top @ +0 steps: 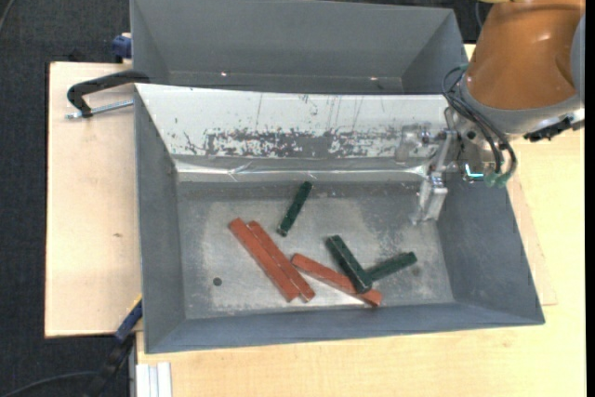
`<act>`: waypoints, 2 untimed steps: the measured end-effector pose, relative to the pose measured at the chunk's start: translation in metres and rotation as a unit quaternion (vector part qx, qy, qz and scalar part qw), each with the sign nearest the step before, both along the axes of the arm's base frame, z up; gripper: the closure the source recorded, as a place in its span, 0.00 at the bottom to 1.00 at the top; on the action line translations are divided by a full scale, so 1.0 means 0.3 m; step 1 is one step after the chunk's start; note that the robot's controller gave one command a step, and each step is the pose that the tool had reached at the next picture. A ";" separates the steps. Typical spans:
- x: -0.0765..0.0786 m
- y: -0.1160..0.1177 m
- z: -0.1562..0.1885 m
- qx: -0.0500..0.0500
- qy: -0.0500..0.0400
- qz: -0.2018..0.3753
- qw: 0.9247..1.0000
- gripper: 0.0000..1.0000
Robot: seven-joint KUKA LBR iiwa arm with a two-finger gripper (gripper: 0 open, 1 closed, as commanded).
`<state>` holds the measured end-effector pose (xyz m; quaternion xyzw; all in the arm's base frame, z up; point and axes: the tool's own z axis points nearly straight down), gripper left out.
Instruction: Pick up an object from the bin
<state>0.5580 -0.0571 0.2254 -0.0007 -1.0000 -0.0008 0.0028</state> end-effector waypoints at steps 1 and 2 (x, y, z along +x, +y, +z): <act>-0.167 0.161 -0.475 0.000 0.001 -0.081 0.997 0.00; -0.107 0.181 -0.517 -0.001 -0.005 -0.251 0.968 0.00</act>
Offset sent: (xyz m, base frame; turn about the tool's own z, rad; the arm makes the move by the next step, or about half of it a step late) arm -0.0484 0.0462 -0.1394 0.1628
